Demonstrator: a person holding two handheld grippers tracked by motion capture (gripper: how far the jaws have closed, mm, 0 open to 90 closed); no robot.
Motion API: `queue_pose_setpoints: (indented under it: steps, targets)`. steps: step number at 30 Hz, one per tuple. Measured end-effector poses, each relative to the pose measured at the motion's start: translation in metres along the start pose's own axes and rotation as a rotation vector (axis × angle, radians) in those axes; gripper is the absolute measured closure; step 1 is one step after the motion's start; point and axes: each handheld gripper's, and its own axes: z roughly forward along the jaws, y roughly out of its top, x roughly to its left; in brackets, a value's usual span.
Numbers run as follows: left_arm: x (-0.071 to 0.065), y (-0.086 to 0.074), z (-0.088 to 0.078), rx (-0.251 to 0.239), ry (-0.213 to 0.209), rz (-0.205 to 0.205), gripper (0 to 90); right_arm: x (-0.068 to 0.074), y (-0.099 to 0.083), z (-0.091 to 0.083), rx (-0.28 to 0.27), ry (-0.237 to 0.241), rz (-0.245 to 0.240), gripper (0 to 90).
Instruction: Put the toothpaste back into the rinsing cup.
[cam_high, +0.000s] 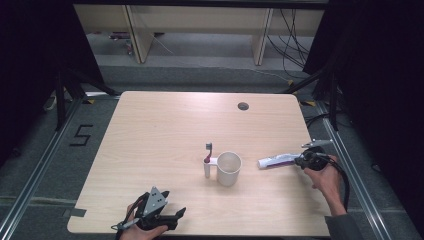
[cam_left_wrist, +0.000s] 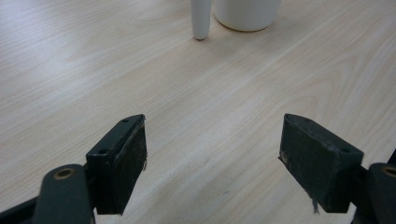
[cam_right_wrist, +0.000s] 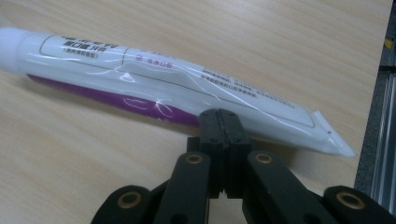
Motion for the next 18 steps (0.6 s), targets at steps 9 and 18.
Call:
queue_pose_setpoints:
  steps: [9,18]
  targets:
    - [0.000,0.000,-0.001,-0.003,-0.005,0.007,22.9,-0.003,0.018,0.013,0.015,-0.009,0.036,89.6]
    - [-0.001,0.000,-0.001,-0.009,-0.007,0.005,23.0,-0.004,0.020,0.014,0.009,-0.020,0.067,86.8]
